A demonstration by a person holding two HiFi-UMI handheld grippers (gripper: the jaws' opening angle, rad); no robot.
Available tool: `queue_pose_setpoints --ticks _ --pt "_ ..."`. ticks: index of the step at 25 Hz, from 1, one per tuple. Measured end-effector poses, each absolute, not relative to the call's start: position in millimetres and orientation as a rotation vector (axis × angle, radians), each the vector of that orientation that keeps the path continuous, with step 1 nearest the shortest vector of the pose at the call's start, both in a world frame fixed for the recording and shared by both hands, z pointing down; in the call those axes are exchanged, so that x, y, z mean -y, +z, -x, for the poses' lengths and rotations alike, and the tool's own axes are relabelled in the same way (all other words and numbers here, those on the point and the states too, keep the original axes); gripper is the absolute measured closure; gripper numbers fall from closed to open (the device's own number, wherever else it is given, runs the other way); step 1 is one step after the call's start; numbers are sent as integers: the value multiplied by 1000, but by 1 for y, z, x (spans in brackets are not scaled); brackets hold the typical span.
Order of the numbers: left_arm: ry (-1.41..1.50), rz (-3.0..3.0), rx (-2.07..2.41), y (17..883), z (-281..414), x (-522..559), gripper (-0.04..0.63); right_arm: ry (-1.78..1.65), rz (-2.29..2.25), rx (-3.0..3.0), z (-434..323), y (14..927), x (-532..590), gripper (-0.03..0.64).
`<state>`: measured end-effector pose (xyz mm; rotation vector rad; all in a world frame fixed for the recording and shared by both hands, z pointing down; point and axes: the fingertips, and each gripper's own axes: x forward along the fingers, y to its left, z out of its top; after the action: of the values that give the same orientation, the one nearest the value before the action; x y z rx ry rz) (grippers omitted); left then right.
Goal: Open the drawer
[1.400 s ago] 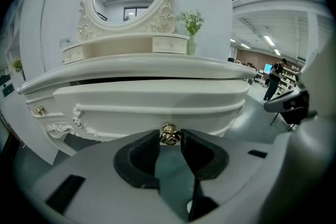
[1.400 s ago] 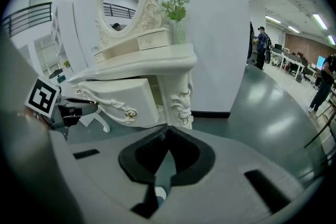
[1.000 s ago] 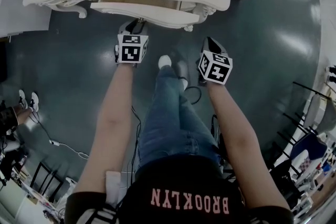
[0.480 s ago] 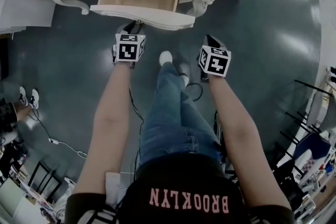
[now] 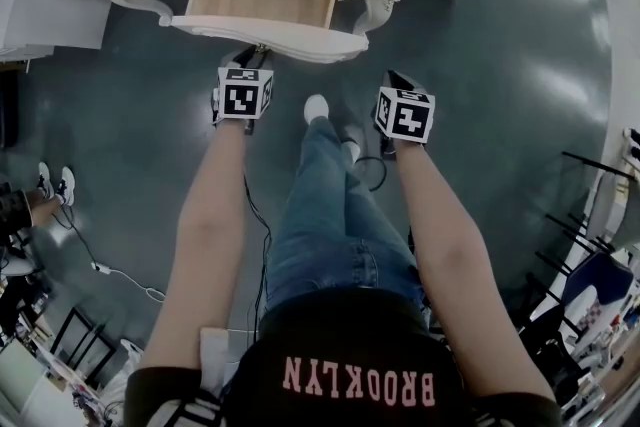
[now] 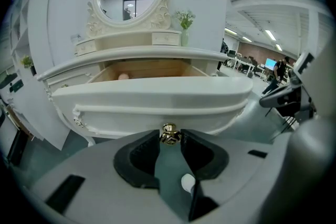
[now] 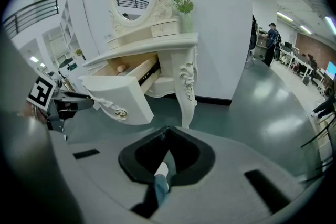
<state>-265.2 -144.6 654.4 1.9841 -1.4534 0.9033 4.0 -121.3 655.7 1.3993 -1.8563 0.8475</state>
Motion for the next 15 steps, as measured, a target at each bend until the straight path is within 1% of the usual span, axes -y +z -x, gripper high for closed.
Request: queue_pose_setpoints --ticks 11,15 --pt "919 -1944 1468 651 268 128 477 914 -1421 1852 -1 651 107 620" --pt "903 -1876 1502 652 270 127 476 887 -1408 1852 -6 646 106 620"
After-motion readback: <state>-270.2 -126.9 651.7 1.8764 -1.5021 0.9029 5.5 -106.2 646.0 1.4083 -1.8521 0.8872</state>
